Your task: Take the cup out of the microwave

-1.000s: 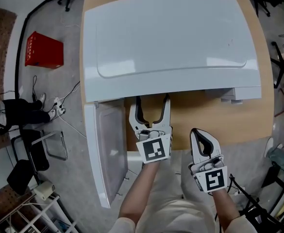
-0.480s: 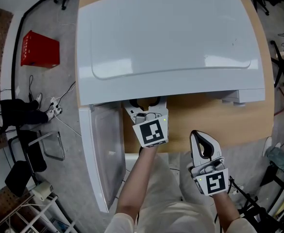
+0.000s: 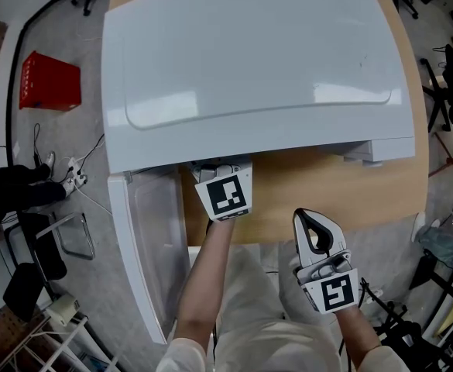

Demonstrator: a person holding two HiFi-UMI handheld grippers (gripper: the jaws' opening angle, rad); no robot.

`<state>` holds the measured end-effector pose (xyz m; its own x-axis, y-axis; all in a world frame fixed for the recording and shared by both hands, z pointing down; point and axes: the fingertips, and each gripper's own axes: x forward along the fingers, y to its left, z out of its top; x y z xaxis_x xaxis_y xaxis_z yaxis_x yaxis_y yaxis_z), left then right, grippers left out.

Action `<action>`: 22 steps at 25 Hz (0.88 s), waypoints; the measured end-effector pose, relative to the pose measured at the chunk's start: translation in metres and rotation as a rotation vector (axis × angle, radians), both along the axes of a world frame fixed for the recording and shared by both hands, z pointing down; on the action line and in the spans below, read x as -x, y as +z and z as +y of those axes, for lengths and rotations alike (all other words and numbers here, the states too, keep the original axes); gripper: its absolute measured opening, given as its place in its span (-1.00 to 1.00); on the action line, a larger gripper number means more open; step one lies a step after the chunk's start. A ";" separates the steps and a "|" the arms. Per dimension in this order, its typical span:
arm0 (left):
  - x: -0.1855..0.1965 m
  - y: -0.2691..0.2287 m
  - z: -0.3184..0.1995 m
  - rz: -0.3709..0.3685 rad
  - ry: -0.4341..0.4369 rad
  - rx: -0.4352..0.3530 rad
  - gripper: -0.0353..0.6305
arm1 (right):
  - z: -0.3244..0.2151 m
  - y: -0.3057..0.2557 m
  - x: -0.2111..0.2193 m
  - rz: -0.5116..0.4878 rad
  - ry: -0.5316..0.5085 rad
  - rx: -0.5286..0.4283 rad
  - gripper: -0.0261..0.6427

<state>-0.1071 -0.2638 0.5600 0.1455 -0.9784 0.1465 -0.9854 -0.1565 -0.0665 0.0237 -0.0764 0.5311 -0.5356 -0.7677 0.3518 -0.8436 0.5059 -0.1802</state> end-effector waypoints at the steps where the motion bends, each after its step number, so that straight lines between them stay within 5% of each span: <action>1: -0.001 0.001 0.000 0.003 0.003 0.005 0.26 | 0.002 0.003 -0.001 0.013 -0.009 0.005 -0.90; 22: -0.007 -0.032 0.033 0.042 0.016 0.002 0.26 | -0.002 -0.026 -0.002 0.029 0.002 -0.041 -0.91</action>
